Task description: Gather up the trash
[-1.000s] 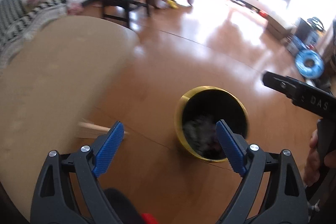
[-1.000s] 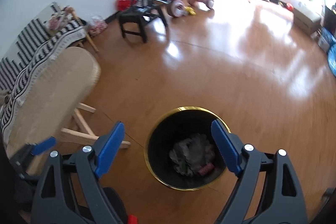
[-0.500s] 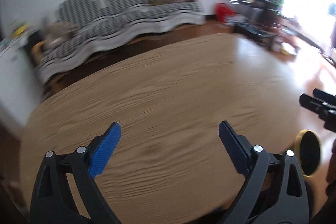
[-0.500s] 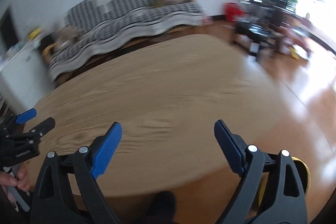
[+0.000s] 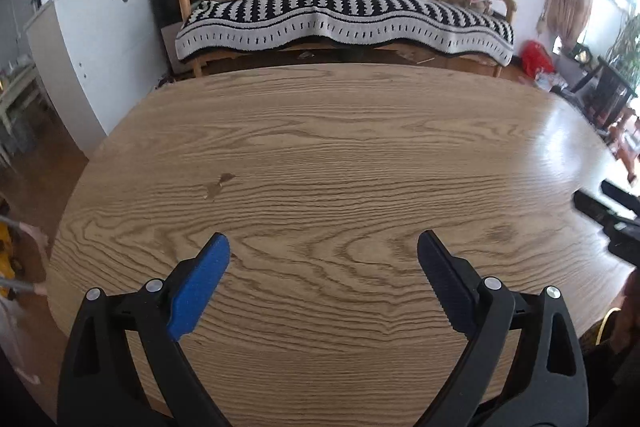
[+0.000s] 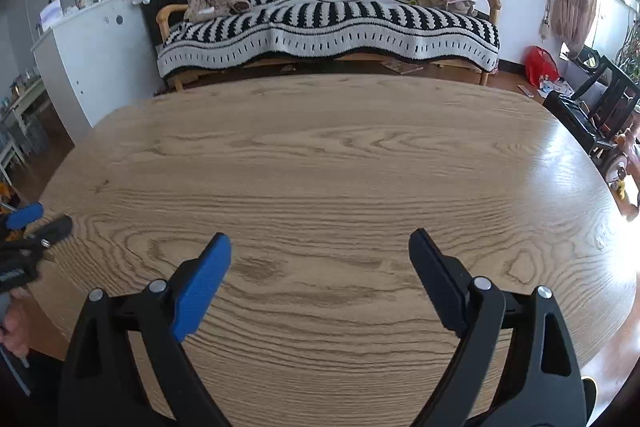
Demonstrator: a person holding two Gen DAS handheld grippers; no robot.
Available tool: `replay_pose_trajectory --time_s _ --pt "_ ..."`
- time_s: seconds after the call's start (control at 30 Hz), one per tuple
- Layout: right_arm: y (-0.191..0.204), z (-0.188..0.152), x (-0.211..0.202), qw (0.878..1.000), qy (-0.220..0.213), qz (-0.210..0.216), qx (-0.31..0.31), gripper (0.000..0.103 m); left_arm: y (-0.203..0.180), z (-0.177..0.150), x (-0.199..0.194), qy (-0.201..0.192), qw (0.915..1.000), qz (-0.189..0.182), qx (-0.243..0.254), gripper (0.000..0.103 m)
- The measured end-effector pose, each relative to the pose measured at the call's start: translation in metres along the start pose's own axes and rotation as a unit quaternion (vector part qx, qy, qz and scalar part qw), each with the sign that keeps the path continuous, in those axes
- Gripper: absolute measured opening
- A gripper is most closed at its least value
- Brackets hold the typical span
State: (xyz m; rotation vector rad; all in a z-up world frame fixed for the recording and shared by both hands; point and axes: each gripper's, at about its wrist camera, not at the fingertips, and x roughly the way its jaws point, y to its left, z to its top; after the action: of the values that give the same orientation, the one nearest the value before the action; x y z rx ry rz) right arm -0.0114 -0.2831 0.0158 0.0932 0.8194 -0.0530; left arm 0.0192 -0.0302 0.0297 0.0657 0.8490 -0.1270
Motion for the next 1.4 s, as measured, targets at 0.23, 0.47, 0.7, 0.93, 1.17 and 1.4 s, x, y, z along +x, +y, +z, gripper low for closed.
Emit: replay_pose_trajectory --time_s 0.23,0.47,0.7,0.93,1.17,1.4 --pt "0.011 -0.01 0.004 1.0 -0.001 -0.019 -0.022 0.087 -0.004 -0.009 -0.002 0.006 0.9999 -0.011 -0.001 0.093" --pt "0.012 -0.011 0.0 1.0 -0.011 -0.016 -0.016 0.091 -0.012 -0.012 0.0 0.01 0.9999 -0.012 0.002 0.093" --pt "0.012 -0.011 0.004 1.0 -0.003 -0.013 -0.008 0.092 -0.008 -0.013 0.004 0.015 0.9998 -0.008 -0.005 0.093" --pt "0.009 -0.013 0.002 1.0 -0.002 -0.01 -0.004 0.093 -0.009 -0.013 0.008 0.021 0.9997 -0.008 -0.003 0.093" --pt "0.008 -0.013 0.002 1.0 0.002 -0.01 -0.003 0.093 -0.009 -0.013 0.009 0.023 0.9997 -0.008 -0.001 0.093" --pt "0.008 -0.013 0.001 1.0 0.002 -0.01 -0.004 0.093 -0.01 -0.015 0.011 0.026 0.9996 -0.009 0.002 0.093"
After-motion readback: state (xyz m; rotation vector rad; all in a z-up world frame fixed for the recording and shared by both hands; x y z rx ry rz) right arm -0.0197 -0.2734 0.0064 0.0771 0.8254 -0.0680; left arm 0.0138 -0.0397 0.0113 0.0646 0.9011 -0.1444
